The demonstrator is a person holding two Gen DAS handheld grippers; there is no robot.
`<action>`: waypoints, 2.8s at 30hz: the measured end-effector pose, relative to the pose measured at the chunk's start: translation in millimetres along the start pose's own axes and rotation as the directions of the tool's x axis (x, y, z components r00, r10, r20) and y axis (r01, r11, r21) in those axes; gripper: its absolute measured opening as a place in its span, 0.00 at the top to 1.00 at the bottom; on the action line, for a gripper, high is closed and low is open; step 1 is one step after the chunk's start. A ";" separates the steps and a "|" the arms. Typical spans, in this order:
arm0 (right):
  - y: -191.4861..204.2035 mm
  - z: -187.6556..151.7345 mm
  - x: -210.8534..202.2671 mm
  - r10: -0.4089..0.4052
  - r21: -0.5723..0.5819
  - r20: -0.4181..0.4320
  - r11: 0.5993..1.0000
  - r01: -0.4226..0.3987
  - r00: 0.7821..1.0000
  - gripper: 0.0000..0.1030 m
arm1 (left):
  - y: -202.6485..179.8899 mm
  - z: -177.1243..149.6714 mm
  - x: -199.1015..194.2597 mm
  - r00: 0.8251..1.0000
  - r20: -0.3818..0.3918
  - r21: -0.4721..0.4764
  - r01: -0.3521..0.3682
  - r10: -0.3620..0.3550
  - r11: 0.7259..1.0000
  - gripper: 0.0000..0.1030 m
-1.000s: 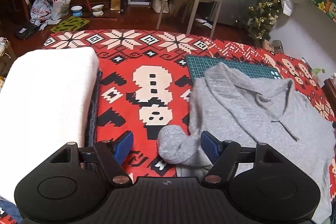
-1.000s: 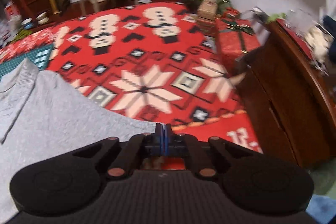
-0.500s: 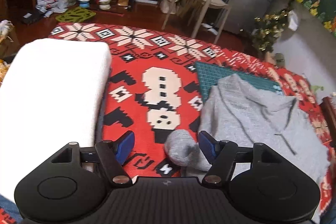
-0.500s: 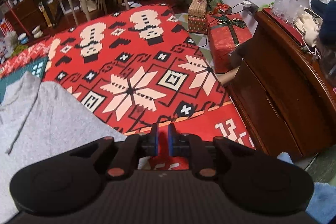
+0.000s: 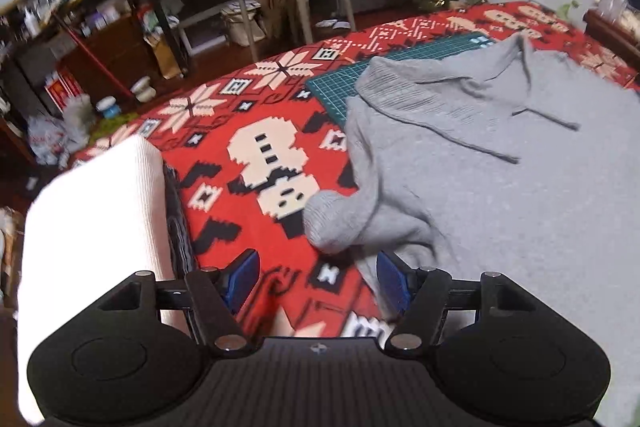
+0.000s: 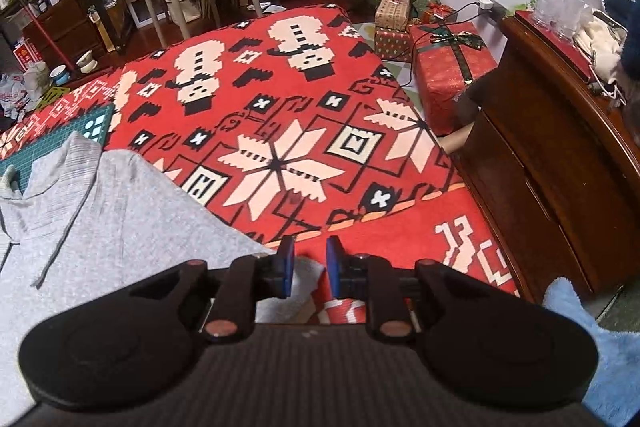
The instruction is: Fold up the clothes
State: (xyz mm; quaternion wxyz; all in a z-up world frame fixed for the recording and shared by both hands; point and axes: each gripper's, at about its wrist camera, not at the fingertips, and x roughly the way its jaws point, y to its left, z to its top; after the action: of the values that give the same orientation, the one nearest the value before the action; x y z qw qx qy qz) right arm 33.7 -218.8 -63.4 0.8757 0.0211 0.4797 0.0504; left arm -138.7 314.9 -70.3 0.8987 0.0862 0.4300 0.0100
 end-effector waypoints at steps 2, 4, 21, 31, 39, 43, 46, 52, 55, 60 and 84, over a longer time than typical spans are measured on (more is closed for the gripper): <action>1.8 -1.0 0.3 0.005 -0.004 -0.003 1.000 -0.005 1.000 0.81 | 3.5 7.6 2.1 1.000 0.021 -0.026 -0.009 0.009 1.000 0.38; 2.8 -1.9 2.0 0.011 -0.005 -0.009 1.000 -0.011 1.000 0.80 | 9.0 14.6 3.6 0.999 0.040 -0.072 -0.011 0.014 0.997 0.38; 25.9 4.3 -1.9 0.109 -0.023 0.008 0.994 -0.109 0.994 0.76 | 42.6 39.9 -6.7 1.000 -0.008 -0.229 -0.010 0.009 0.973 0.96; 37.2 4.7 -1.2 0.126 -0.049 0.001 0.991 -0.126 0.992 0.76 | 60.4 33.1 16.0 0.989 -0.108 -0.330 -0.134 0.103 0.934 0.95; 40.8 2.9 -2.0 0.165 -0.052 -0.010 0.985 -0.165 0.986 0.72 | 62.9 25.8 -10.3 0.999 -0.041 -0.321 -0.044 0.033 0.946 0.62; 45.4 2.8 -2.8 0.181 -0.057 -0.013 0.982 -0.181 0.983 0.72 | 51.5 6.4 -24.4 1.000 -0.029 -0.300 -0.010 0.001 0.954 0.52; 48.2 3.6 -5.1 0.182 -0.065 -0.012 0.981 -0.182 0.983 0.72 | 37.5 -7.7 -22.6 0.999 -0.039 -0.244 -0.011 0.001 0.970 0.50; 49.6 4.8 -7.9 0.175 -0.069 -0.007 0.982 -0.175 0.985 0.72 | 30.0 -11.5 -3.7 0.998 -0.048 -0.192 -0.038 0.029 0.981 0.73; 50.2 3.6 -6.8 0.178 -0.081 -0.013 0.981 -0.178 0.984 0.72 | 33.7 -4.1 -6.7 0.999 -0.041 -0.183 -0.030 0.023 0.983 0.96; 48.4 3.1 -3.3 0.182 -0.079 -0.018 0.980 -0.183 0.983 0.72 | 40.2 9.4 -31.7 0.997 -0.032 -0.145 -0.072 0.068 0.987 0.97; 368.4 -61.9 -50.8 0.636 -0.581 -0.296 0.472 -0.663 0.713 0.73 | 67.2 38.1 -0.2 0.996 -0.087 -0.198 -0.028 0.011 0.980 0.97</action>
State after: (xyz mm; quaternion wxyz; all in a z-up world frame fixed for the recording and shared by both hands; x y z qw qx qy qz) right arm -70.6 141.1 -22.8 0.7301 -0.1053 0.4029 0.5418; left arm -105.5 375.5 -35.7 0.8835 -0.0002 0.4638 0.0656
